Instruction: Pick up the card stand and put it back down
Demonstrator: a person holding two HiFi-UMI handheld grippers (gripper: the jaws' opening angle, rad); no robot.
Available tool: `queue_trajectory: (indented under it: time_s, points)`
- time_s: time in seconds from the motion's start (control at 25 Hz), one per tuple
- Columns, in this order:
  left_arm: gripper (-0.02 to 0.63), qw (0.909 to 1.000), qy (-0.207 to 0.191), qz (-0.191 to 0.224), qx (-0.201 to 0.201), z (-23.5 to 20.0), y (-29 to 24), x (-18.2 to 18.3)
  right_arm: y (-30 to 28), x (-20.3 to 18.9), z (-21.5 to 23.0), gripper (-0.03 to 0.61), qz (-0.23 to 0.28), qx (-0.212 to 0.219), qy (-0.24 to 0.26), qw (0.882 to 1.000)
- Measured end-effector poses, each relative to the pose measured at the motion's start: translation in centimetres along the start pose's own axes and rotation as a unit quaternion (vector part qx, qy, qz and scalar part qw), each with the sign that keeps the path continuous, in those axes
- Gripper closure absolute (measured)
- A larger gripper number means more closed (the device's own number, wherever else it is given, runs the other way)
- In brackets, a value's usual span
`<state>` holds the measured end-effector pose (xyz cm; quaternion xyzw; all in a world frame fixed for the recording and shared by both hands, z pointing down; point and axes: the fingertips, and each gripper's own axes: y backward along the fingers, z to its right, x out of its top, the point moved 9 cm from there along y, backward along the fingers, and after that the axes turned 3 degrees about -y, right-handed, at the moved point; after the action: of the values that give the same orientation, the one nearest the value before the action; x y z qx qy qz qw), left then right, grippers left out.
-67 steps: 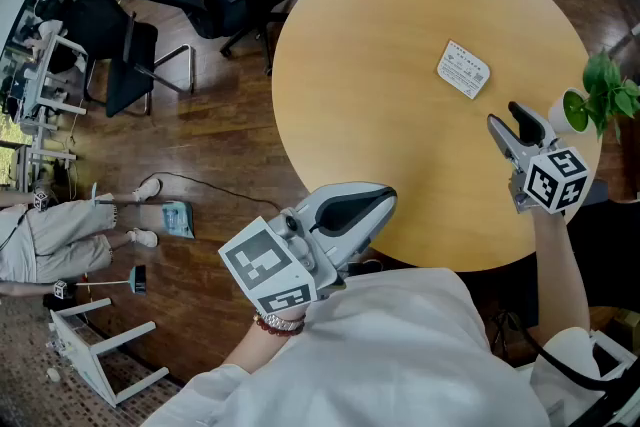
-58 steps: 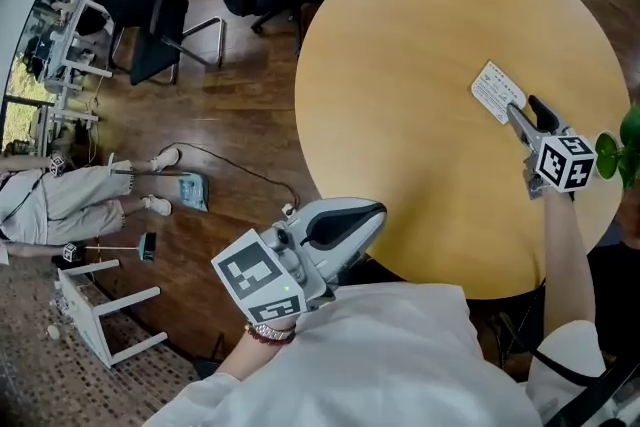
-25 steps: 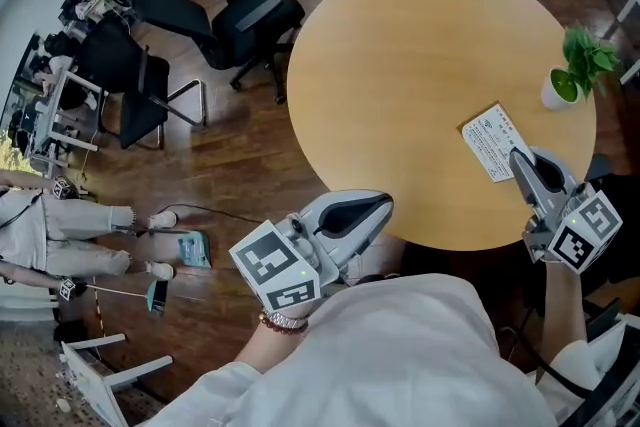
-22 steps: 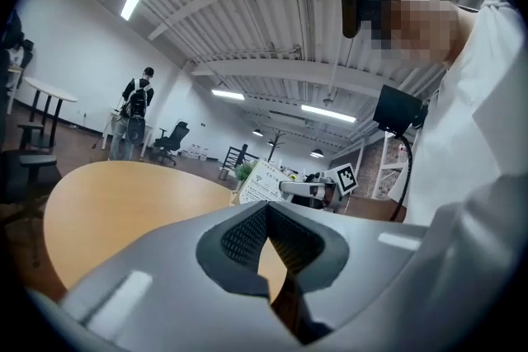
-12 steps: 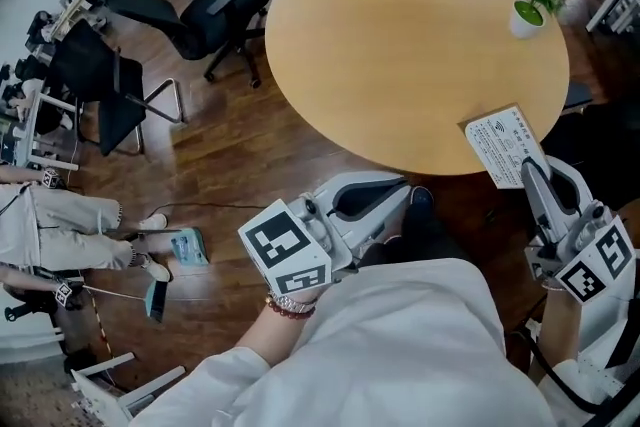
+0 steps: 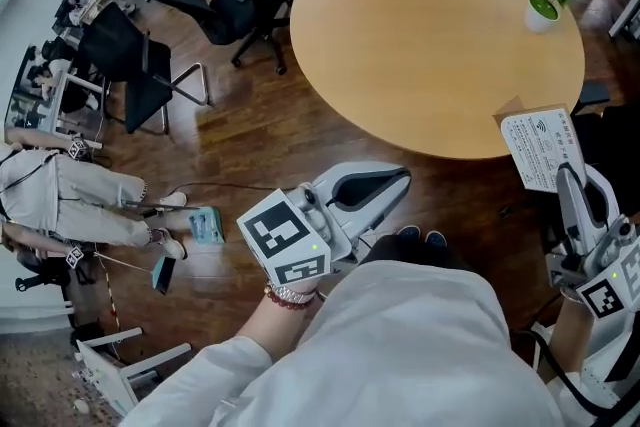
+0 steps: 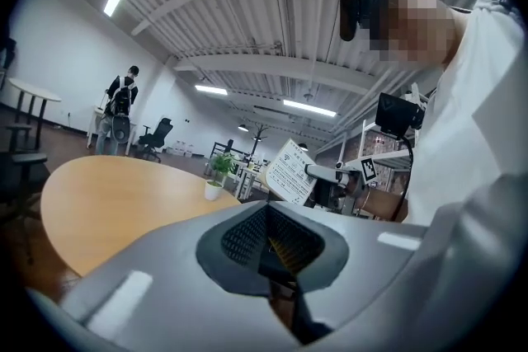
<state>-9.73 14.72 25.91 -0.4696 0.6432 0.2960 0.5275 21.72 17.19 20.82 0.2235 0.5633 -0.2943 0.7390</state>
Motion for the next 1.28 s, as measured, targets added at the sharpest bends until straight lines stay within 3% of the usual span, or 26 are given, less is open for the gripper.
queue_trajectory:
  time_s: [0.32, 0.52, 0.8, 0.96, 1.28]
  points:
    - [0.623, 0.9996, 0.026, -0.004, 0.003, 2.1, -3.3, -2.1, 3.7, -2.3, 1.9, 0.555, -0.016, 0.0, -0.024, 1.0]
    - [0.623, 0.9998, 0.019, -0.01, 0.007, 2.0, -3.2, -3.3, 4.4, -3.9, 1.9, 0.555, -0.016, -0.009, -0.03, 0.999]
    - [0.623, 0.9996, 0.009, -0.018, 0.021, 2.5, -3.7, -2.3, 4.2, -2.8, 1.4, 0.555, -0.014, 0.001, -0.022, 1.0]
    - [0.623, 0.9998, -0.001, 0.017, 0.009, 3.4, -4.1, -1.0, 4.4, -2.3, 1.7, 0.555, -0.024, 0.008, -0.02, 0.999]
    - [0.623, 0.9997, 0.012, -0.002, 0.023, 2.5, -3.8, -1.1, 4.0, -2.7, 1.4, 0.555, -0.026, 0.01, -0.033, 0.999]
